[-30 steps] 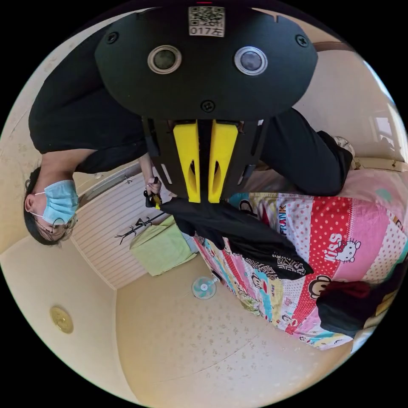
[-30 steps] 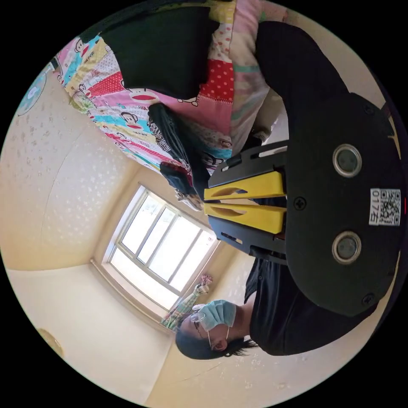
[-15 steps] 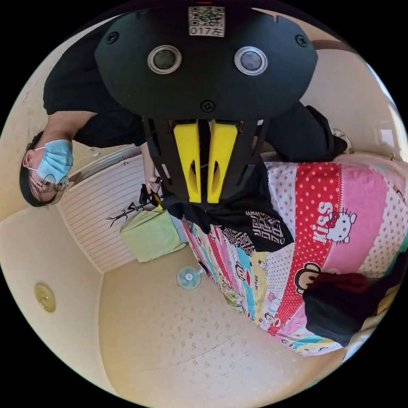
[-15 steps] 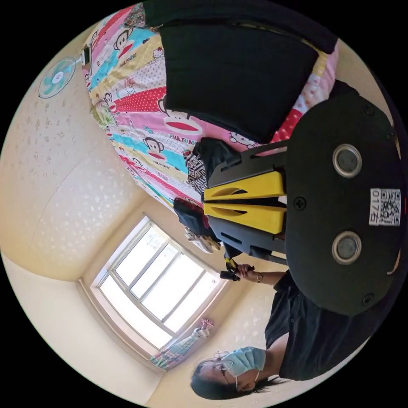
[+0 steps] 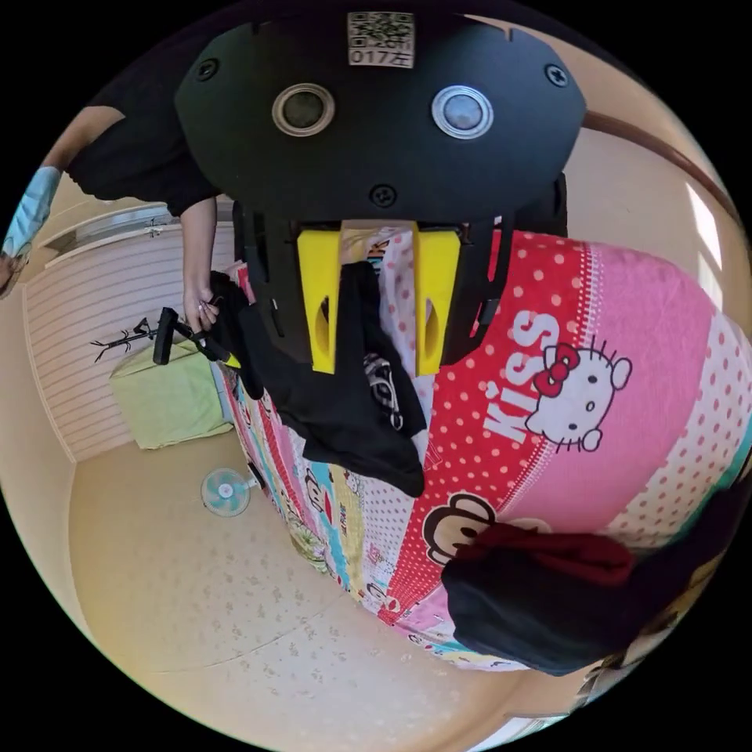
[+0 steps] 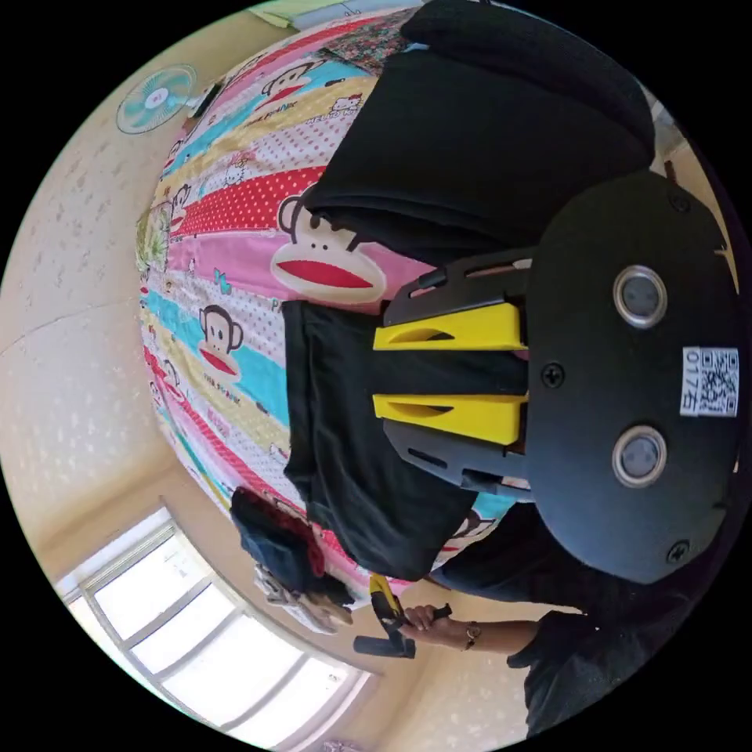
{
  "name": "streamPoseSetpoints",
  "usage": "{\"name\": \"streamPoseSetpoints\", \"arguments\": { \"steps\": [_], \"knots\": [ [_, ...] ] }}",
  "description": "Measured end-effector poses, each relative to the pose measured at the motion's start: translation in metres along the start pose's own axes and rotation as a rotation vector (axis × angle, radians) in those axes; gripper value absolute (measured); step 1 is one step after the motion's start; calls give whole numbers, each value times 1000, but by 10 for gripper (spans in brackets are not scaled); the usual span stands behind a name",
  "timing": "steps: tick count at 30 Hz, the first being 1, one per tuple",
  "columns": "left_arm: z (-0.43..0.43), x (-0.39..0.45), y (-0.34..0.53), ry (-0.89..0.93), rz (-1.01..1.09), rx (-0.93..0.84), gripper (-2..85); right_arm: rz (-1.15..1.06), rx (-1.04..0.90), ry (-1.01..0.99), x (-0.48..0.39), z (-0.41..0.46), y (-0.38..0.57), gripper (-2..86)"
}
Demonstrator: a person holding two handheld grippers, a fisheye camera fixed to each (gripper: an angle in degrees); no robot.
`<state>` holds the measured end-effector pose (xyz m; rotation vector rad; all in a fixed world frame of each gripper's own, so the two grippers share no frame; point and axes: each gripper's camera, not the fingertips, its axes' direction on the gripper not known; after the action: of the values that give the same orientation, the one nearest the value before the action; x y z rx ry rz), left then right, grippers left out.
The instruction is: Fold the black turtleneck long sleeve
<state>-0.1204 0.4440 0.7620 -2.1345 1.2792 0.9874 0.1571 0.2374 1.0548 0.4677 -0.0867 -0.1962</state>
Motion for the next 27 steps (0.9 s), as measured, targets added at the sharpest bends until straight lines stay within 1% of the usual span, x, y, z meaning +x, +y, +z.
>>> {"name": "streamPoseSetpoints", "arguments": {
  "steps": [1, 3, 5, 7, 8, 9, 10, 12, 14, 15, 16, 17, 18, 19, 20, 21, 22, 23, 24, 27],
  "knots": [
    [12, 2, 11, 2, 10, -39, 141, 36, 15, 77, -5, 3, 19, 90],
    [25, 6, 23, -19, 18, -49, 135, 81, 65, 140, -7, 3, 42, 90],
    [27, 9, 26, -57, 26, 11, 101, 87, 80, 106, -4, 9, 53, 80],
    [19, 9, 20, -8, 48, 50, 36, 66, -27, -89, 5, 12, 52, 39],
    [17, 8, 17, 9, 50, 41, 32, 76, -15, -116, 7, 5, 53, 36],
    [12, 6, 15, 24, 48, 15, 23, 92, 36, -144, 10, -15, 60, 31],
    [8, 3, 15, 22, 52, -3, 18, 111, 62, -148, 13, -33, 69, 27],
    [9, -9, 21, -2, 25, -20, 19, 148, 51, -142, 17, -44, 84, 26],
    [13, -30, 32, -15, -50, -3, 31, 151, -40, -120, 16, -31, 94, 27],
    [14, -46, 41, 7, -110, 23, 56, 155, -65, -96, 12, -25, 99, 30],
    [14, -59, 49, 42, -154, 53, 95, 161, -46, -64, 5, -29, 102, 33],
    [14, -64, 52, 56, -175, 63, 115, 165, -25, -37, 0, -34, 103, 36],
    [18, -74, 57, 71, -207, 71, 155, 169, 51, 32, -11, -48, 104, 42],
    [23, -82, 60, 85, -225, 81, 158, 150, 168, 72, -27, -62, 107, 50],
    [27, -85, 60, 93, -230, 87, 159, 134, 231, 72, -35, -67, 108, 50],
    [34, -91, 59, 99, -243, 91, 152, 86, 342, 28, -51, -70, 111, 52],
    [43, -97, 57, 103, -257, 87, 141, 23, 382, -54, -63, -63, 111, 44],
    [46, -99, 55, 107, -260, 87, 133, -5, 380, -93, -68, -55, 111, 39],
    [53, -103, 52, 119, -269, 91, 110, -55, 331, -135, -76, -33, 108, 31],
    [56, -103, 50, 136, -305, 152, 46, -92, -1, -19, -86, 53, 106, 14]
  ]
}}
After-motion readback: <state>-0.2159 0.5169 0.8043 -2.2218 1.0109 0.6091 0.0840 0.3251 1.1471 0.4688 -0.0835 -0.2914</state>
